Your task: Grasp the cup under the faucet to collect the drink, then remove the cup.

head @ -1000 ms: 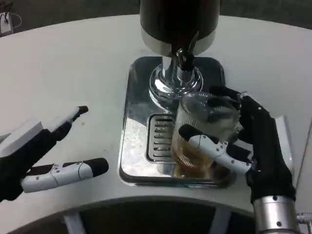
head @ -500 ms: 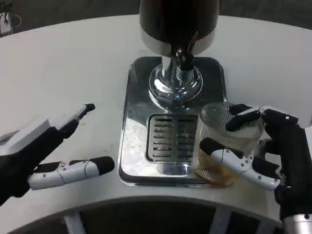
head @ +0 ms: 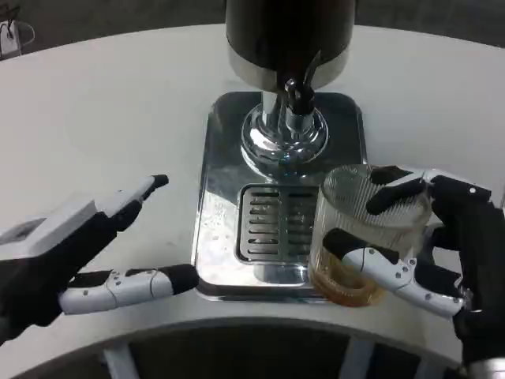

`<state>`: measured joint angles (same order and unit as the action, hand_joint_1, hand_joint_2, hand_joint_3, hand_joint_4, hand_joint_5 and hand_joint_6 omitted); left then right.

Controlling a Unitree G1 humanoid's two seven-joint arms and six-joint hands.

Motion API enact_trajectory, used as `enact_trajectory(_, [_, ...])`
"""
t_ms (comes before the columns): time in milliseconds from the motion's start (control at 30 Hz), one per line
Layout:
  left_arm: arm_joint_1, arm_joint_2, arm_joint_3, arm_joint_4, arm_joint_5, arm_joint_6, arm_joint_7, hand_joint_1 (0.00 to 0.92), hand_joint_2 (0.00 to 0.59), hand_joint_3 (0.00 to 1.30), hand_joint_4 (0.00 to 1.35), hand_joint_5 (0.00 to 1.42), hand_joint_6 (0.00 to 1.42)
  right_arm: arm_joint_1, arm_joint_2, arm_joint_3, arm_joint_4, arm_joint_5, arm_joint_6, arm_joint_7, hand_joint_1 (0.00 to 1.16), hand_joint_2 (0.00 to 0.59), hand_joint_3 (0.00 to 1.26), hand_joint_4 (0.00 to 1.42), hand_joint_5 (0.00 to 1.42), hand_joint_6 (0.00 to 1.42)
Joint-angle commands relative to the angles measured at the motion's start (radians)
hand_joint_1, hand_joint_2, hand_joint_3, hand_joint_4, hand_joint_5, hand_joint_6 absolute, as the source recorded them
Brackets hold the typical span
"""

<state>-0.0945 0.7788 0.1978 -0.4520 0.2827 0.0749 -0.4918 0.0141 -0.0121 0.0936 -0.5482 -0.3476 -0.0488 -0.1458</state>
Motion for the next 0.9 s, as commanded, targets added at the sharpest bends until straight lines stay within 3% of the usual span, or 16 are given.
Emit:
enact_trajectory(33, [0.001,-0.009,-0.023,-0.017,0.026,-0.025,0.015,0.0,0.0,0.0,0.0,0.0,0.15,0.019,-0.014,0.011,-0.081,-0.011,-0.052,0.016,0.94,0.136,0.87,1.11,1.3,1.42])
enact_trajectory(500, [0.02,0.002,-0.068,-0.12,0.054,-0.026,-0.04,0.0,0.0,0.0,0.0,0.0,0.11,0.066,-0.056,0.012,-0.155,-0.02,-0.106,0.048,0.94,0.136,0.88,1.12,1.31,1.42])
enact_trajectory(900, [0.09,-0.01,-0.063,-0.228,0.082,-0.016,-0.05,0.0,0.0,0.0,0.0,0.0,0.08,0.058,-0.116,-0.027,-0.19,0.013,-0.143,0.121,0.94,0.136,0.89,1.12,1.31,1.42])
